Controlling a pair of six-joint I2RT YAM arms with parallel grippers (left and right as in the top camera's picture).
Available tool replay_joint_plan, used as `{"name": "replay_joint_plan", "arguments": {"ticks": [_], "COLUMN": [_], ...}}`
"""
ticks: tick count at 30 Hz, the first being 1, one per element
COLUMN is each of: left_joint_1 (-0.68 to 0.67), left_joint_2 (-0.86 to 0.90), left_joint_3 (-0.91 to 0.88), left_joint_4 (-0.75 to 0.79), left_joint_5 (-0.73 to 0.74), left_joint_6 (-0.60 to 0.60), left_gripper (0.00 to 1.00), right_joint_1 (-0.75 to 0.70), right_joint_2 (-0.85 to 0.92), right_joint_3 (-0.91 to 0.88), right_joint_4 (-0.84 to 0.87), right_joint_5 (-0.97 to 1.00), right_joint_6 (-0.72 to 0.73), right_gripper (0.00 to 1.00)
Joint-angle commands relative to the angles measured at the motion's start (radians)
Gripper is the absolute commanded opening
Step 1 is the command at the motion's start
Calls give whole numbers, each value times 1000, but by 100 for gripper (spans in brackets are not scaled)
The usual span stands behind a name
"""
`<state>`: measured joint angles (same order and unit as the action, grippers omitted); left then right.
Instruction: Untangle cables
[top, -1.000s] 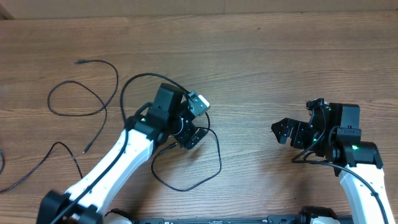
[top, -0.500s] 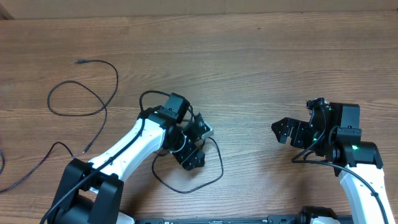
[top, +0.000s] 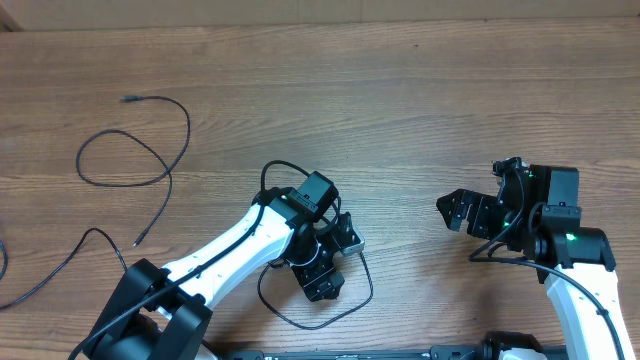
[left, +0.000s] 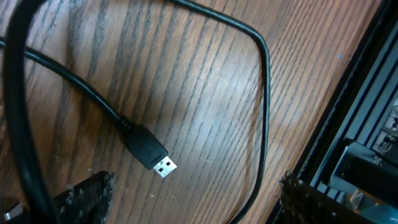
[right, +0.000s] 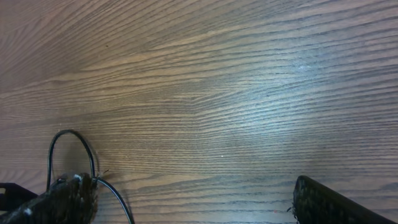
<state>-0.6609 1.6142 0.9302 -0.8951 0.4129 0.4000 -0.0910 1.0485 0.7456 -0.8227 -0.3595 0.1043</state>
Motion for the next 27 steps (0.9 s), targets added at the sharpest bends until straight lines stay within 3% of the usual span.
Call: {"name": "replay_joint_plan", "arguments": {"ticks": [1, 12, 22, 27], "left_joint_1": [-11, -102, -198, -228], "left_joint_2": [1, 1, 1, 2], "left_joint_3": [1, -32, -33, -47], "left_joint_4": [-2, 13, 38, 56], "left_joint_5": [-24, -40, -58, -53], "left_joint_6": [12, 50, 50, 72], "left_gripper": [88, 88, 100, 100], "right_joint_1": [-2, -2, -2, -2], "right_joint_2": [-3, -3, -3, -3], "right_joint_3": [2, 2, 2, 2], "right_joint_4": [5, 5, 5, 5], "right_joint_5": [-1, -1, -1, -1], "right_joint_6": [-1, -1, -1, -1], "right_gripper": [100, 100, 100, 100]}}
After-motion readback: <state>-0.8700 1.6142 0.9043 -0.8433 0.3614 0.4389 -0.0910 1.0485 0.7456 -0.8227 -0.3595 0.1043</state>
